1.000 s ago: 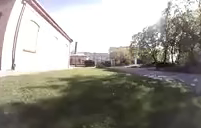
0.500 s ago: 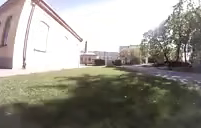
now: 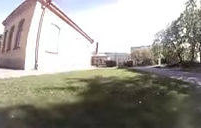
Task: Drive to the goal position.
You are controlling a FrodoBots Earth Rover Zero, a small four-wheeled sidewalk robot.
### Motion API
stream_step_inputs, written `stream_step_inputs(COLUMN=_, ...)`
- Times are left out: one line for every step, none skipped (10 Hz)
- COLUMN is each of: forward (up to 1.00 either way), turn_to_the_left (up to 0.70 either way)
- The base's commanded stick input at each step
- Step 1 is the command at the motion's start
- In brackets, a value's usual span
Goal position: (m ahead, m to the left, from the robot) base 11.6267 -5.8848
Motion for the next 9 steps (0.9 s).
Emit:
stream_step_inputs(forward=0.43, turn_to_the_left=0.43)
stream_step_inputs(forward=0.43, turn_to_the_left=0.43)
stream_step_inputs(forward=0.43, turn_to_the_left=0.43)
stream_step_inputs(forward=0.43, turn_to_the_left=0.43)
stream_step_inputs(forward=0.57, turn_to_the_left=0.32)
stream_step_inputs(forward=0.6, turn_to_the_left=0.3)
stream_step_inputs(forward=0.6, turn_to_the_left=0.3)
stream_step_inputs(forward=0.6, turn_to_the_left=0.3)
stream_step_inputs(forward=0.6, turn_to_the_left=0.3)
